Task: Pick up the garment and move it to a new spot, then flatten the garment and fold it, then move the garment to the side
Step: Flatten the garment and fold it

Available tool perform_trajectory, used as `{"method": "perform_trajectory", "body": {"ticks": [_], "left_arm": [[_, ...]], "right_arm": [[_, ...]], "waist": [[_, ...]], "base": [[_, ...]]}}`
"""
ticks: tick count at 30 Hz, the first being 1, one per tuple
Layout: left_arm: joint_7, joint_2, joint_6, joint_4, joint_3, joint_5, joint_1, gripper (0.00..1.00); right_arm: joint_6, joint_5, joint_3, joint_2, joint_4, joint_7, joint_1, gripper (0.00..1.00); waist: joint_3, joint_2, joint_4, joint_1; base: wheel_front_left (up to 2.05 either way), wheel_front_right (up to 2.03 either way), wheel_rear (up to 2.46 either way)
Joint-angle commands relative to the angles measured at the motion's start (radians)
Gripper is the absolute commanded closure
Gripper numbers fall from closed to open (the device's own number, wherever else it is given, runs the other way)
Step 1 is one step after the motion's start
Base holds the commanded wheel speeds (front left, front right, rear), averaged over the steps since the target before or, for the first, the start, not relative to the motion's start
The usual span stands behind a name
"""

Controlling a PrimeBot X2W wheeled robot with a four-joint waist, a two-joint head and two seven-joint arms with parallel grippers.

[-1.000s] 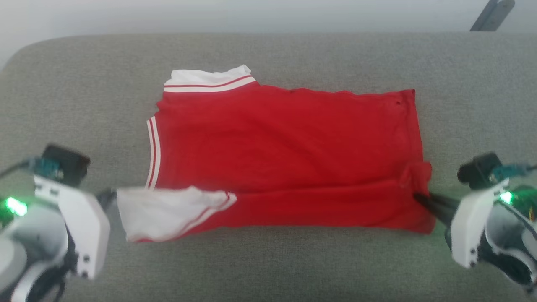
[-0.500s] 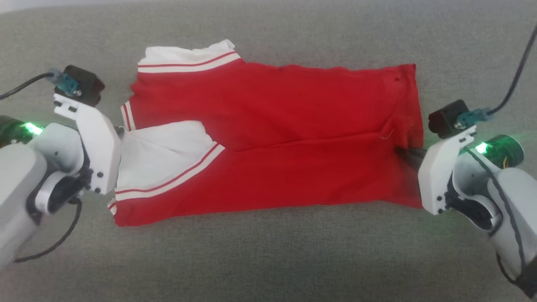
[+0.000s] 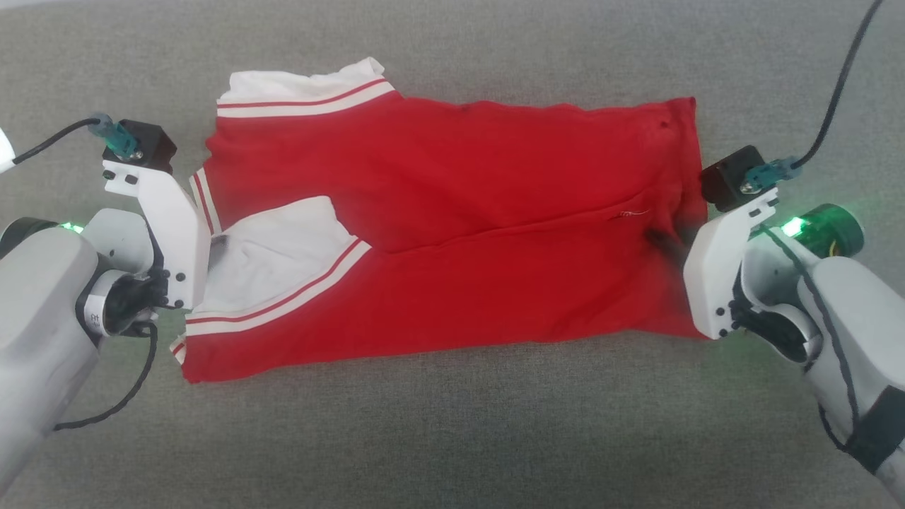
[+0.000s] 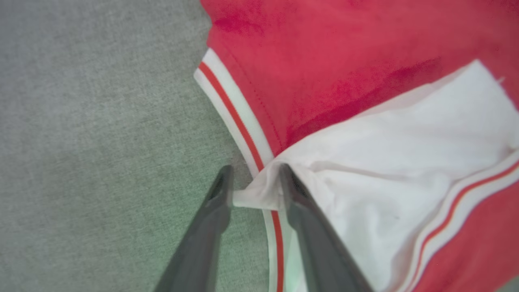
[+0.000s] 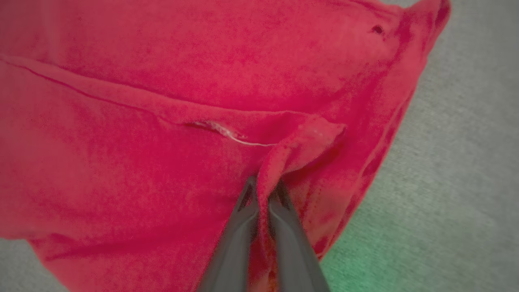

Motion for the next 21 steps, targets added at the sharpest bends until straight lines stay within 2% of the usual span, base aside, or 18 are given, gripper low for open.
{"method": "perform_trajectory", "body": {"ticks": [1,6,11,15,21], "left_arm": [[-0.004,-0.005,-0.006,0.002,0.001,-0.002,-0.009,0.00],[-0.013,0.013,0.013,-0.029,0.011,-0.011,0.010,0.00],[0.010,0.072,0.074,-0.169,0.026,-0.043,0.080,0.00],[0.040,0.126,0.132,-0.290,0.039,-0.086,0.148,0.00],[0.057,0.205,0.211,-0.423,0.049,-0.131,0.249,0.00]], "right_arm": [[-0.001,-0.012,0.001,-0.007,0.001,-0.008,0.003,0.00],[-0.001,-0.030,-0.036,-0.027,-0.047,-0.049,0.046,0.00],[-0.001,-0.093,-0.135,-0.031,-0.118,-0.103,0.141,0.00],[-0.001,-0.163,-0.238,-0.001,-0.174,-0.137,0.221,0.00],[-0.001,-0.289,-0.417,0.087,-0.280,-0.183,0.332,0.00]], "waist": [[-0.008,0.0000,0.000,0.0000],[-0.047,0.0000,0.003,0.0000],[-0.088,0.0000,0.000,0.0000],[-0.099,0.0000,-0.002,0.0000],[-0.099,0.0000,-0.009,0.0000]], "base": [[0.00,0.00,0.00],[0.00,0.00,0.00],[0.00,0.00,0.00],[0.00,0.00,0.00],[0.00,0.00,0.00]]}}
